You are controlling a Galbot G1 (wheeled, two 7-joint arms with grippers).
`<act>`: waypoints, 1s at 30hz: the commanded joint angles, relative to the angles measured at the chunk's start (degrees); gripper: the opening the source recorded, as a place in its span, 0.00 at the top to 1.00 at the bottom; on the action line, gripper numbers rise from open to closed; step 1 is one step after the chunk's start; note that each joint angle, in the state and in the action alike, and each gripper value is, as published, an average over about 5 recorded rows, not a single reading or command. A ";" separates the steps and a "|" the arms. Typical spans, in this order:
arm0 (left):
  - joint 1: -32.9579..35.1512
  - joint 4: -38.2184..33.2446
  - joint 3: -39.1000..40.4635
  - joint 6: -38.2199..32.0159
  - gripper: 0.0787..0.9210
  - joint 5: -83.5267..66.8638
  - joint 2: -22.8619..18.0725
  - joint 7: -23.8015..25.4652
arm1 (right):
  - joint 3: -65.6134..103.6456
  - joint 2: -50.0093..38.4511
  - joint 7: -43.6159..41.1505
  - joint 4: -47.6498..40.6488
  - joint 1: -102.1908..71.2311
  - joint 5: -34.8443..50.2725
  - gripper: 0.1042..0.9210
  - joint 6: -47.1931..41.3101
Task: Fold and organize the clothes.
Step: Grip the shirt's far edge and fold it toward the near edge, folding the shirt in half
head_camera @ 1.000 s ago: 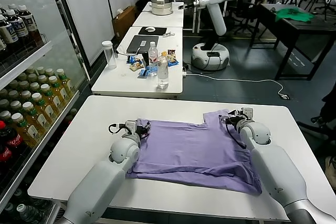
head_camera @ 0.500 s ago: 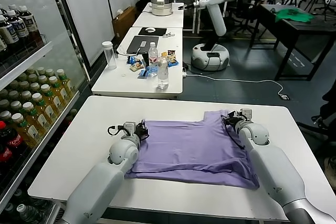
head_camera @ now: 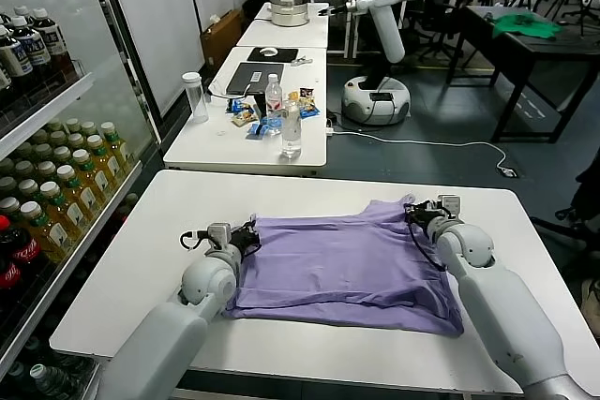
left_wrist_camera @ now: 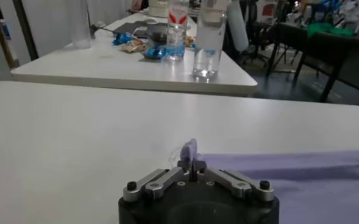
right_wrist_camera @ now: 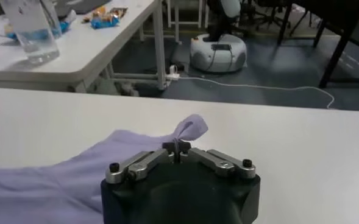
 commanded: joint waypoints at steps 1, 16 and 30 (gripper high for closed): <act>7.14 -13.61 -2.54 -0.68 0.97 -1.98 3.60 -0.03 | 7.48 -6.39 0.06 17.13 -11.16 1.20 0.99 -0.04; 17.63 -22.35 -5.31 1.75 0.97 -2.43 9.37 0.27 | 20.67 -8.73 0.21 32.60 -34.15 0.27 0.99 -0.09; 18.51 -20.24 -4.52 4.91 0.98 0.05 10.05 1.49 | 20.41 -3.40 0.42 30.84 -37.43 -5.39 0.99 -0.12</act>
